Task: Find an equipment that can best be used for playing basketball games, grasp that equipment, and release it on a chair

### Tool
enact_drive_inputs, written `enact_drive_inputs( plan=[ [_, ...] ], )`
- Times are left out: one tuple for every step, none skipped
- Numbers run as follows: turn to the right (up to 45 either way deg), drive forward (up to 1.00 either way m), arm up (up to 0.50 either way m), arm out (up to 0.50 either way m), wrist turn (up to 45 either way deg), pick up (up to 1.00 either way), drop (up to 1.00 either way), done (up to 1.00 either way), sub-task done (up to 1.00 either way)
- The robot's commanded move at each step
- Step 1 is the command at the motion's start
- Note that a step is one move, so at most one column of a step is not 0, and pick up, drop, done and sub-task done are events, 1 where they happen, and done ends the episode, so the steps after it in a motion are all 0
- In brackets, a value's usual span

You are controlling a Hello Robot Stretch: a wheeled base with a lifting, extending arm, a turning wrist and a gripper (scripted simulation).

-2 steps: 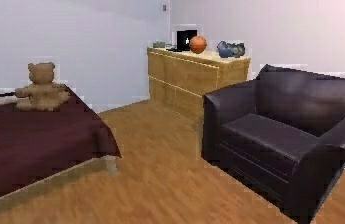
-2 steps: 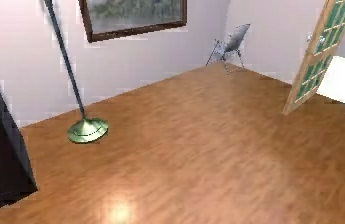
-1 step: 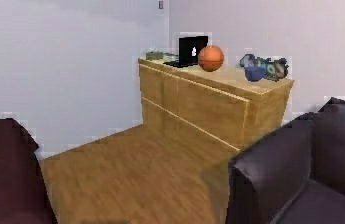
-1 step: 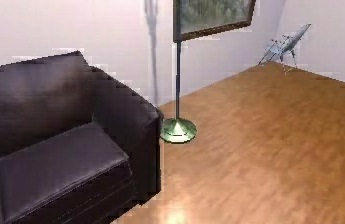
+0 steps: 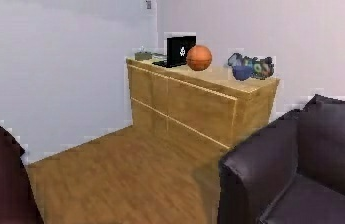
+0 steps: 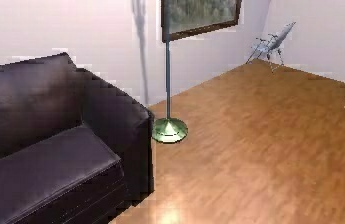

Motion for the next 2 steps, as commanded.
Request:
enact_drive_inputs(
  plan=[
    [0.0, 0.2, 0.0, 0.0, 0.0, 0.0, 0.0, 0.0, 0.0],
    [-45.0, 0.0, 0.0, 0.0, 0.0, 0.0, 0.0, 0.0, 0.0]
  ],
)
